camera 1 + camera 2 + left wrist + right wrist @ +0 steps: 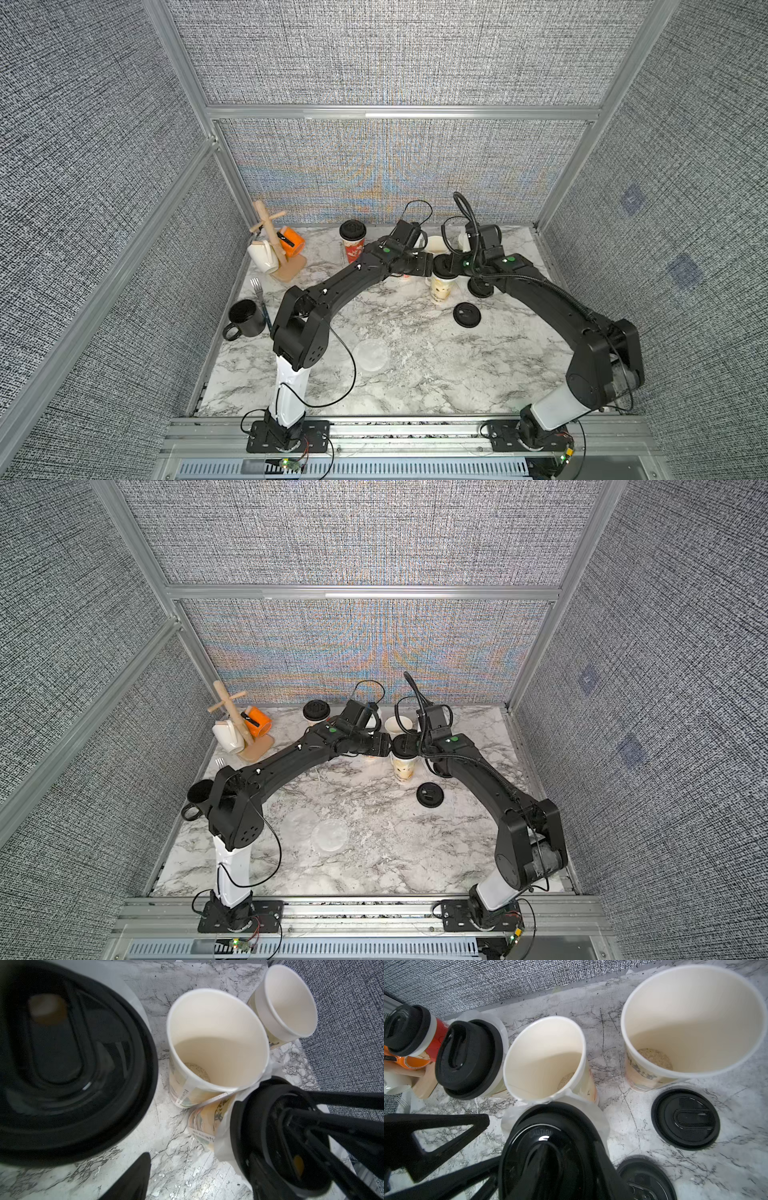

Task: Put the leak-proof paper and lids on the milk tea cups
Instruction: Secure the cup lid on the cup.

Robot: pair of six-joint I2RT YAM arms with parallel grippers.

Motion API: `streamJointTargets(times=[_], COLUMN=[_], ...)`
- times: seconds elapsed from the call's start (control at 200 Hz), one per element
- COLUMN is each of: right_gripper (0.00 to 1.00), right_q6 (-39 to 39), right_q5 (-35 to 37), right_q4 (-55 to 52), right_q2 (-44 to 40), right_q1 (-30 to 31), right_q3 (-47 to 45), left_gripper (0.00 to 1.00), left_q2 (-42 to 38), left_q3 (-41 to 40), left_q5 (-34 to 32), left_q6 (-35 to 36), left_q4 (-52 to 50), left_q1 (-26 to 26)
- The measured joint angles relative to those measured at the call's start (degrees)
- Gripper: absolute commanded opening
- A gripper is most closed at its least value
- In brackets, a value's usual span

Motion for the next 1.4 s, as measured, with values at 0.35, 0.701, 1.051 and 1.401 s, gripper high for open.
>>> streamJointTargets(times=[0.35, 0.701, 1.051, 1.401], right_gripper=[0.37, 0.37, 0.37, 0.37], right_q6=[0.35, 0.57, 0.55, 1.57], right_q5=[-0.33, -0.66, -1.42, -0.42], right_q4=[2.93, 4.20, 2.47, 1.49], right_q2=[-1.05, -2.73, -4.22, -4.52], right_q1=[-0.20, -0.15, 0.13, -0.04], right_q3=[-2.32, -4.33, -4.42, -4.42], left_gripper=[0.74, 0.76, 0.80, 0.80], left_q2=[-1.57, -2.58, -2.47, -1.16], left_q3=[-3.85, -2.99, 3.50, 8.52], left_q5=[0.20, -0.07, -0.76, -0.42], left_q6=[-0.50, -0.15, 2.36, 6.21], left_q4=[4.66, 2.49, -8.41, -21.44], left_q1=[0.04, -0.22, -0.55, -0.85])
